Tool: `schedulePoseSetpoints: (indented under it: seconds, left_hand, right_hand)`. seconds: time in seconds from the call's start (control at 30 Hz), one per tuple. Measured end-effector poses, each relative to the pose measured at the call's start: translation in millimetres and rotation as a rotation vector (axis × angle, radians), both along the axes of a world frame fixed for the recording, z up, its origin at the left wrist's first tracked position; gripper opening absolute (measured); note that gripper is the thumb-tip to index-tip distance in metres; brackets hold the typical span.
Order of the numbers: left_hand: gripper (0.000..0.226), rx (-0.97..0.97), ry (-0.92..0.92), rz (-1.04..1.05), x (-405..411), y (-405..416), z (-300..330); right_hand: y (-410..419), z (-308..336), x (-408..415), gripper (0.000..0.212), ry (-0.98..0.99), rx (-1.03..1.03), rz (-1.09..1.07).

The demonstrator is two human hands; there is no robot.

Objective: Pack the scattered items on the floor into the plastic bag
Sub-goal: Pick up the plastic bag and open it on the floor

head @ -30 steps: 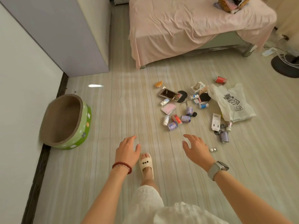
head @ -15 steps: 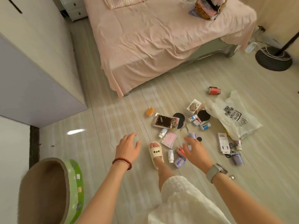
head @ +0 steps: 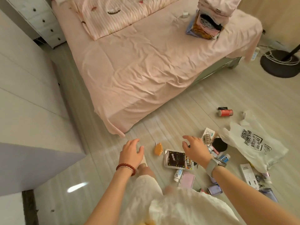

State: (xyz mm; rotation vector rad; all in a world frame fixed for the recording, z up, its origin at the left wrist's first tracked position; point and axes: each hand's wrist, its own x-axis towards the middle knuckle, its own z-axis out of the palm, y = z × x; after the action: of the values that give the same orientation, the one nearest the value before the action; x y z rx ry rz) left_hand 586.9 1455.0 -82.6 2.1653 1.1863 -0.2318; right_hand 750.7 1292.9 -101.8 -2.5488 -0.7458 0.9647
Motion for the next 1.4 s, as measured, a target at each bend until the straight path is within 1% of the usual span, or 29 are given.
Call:
schedulePoseSetpoints:
  seconds: [0.07, 0.17, 0.33, 0.4, 0.5, 0.63, 0.73, 0.83, 0.93, 1.03, 1.17, 1.23, 1.4]
  left_hand:
    - [0.037, -0.039, 0.005, -0.033, 31, 41, -12]
    - [0.039, -0.053, 0.013, -0.156, 90, 111, -28]
    - [0.039, -0.022, -0.001, -0.381, 205, 218, -22]
    - [0.037, -0.016, 0.000, -0.486, 259, 240, -19]
    - [0.039, -0.032, 0.005, -0.706, 339, 241, -21]
    - [0.038, -0.047, 0.032, -1.000, 429, 208, -30]
    - [0.038, -0.077, 0.052, -1.135, 485, 172, -41]
    - [0.038, -0.054, 0.069, -1.251, 549, 127, -54]
    - [0.039, -0.046, 0.109, -1.337, 621, 71, -61]
    - [0.038, -0.047, 0.130, -1.456, 692, 7, -56]
    - [0.037, -0.051, 0.087, -1.611, 765, -74, -40]
    - [0.037, -0.058, 0.101, -1.697, 794, -111, -36]
    - [0.037, -0.016, 0.167, -2.038, 864, -211, -51]
  right_hand:
    - [33, -9, 26, 0.040, 0.020, -0.009, -0.065]
    - [79, -24, 65, 0.041, 0.068, -0.002, -0.194]
    - [146, -17, 125, 0.041, 0.110, 0.008, -0.447]
    - [160, -7, 151, 0.041, 0.088, 0.010, -0.558]
    - [157, 3, 182, 0.041, 0.021, 0.009, -0.740]
    - [130, -2, 216, 0.040, 0.014, -0.040, -0.957]
    - [103, -17, 244, 0.038, 0.049, -0.041, -1.134]
    - [70, -36, 283, 0.041, 0.119, 0.001, -1.295]
    - [27, -50, 338, 0.042, 0.169, 0.031, -1.404]
    - [-19, -49, 394, 0.041, 0.187, 0.053, -1.494]
    - [-70, -40, 447, 0.040, 0.159, 0.122, -1.621]
    - [-91, -38, 463, 0.040, 0.139, 0.161, -1.724]
    - [-128, -49, 489, 0.038, 0.099, 0.186, -2.065]
